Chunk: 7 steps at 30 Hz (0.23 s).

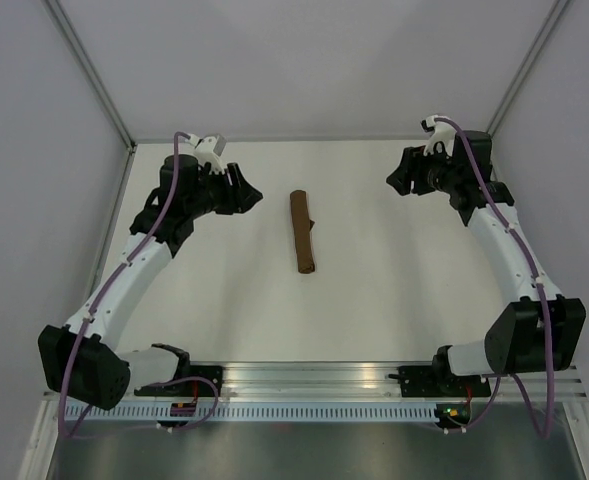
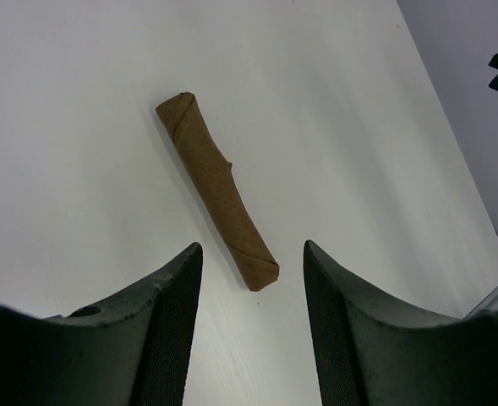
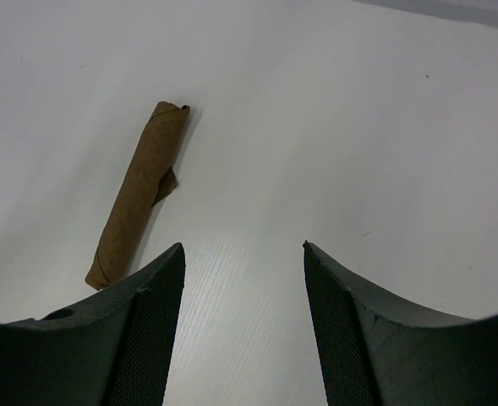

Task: Fold the napkin, place the utensils inside, and roll it up
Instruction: Reset both arms

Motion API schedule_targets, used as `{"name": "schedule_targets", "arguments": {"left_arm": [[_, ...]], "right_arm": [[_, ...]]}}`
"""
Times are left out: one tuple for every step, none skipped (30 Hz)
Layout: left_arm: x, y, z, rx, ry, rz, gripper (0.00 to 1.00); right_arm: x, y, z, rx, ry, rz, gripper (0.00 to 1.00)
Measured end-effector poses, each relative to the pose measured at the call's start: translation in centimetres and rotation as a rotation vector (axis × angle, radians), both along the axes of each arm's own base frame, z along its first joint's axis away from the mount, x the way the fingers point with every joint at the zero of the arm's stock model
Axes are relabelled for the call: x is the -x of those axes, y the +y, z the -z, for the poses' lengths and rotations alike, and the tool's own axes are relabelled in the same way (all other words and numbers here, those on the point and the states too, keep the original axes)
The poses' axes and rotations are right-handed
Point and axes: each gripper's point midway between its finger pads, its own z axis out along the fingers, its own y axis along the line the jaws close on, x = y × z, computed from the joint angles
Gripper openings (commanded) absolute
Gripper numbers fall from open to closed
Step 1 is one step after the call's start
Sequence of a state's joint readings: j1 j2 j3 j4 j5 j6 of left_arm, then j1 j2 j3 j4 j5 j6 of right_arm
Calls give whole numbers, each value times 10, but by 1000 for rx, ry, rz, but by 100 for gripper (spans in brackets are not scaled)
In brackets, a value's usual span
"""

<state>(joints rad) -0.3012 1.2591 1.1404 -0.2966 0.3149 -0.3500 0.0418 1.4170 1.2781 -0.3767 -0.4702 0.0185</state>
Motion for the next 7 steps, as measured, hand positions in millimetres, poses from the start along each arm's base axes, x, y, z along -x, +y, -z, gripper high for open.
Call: {"name": "schedule_targets", "arguments": {"left_arm": [[4,1,-1,1,-4,0,57],[7,2,-3,3,-9,0,57],[10,3,-5,4,-15,0,57],[12,4,-9,7,-23,0,57],[14,4,-13,10,-34,0,57],[15,5,-16,13,-43,0,57],[17,5,-19,16,-52,0,57]], "right_arm": [[2,-1,0,9,-9,3,65],[3,-3,0,19,-14,8,65],[4,-5,1,26,-16,13,65],[4,-6,2,32,-16,16,64],[4,-7,3,39,-15,22,64],[4,-8,4,43,-16,26,64],[3,-9,5,47,-18,30,65]]}}
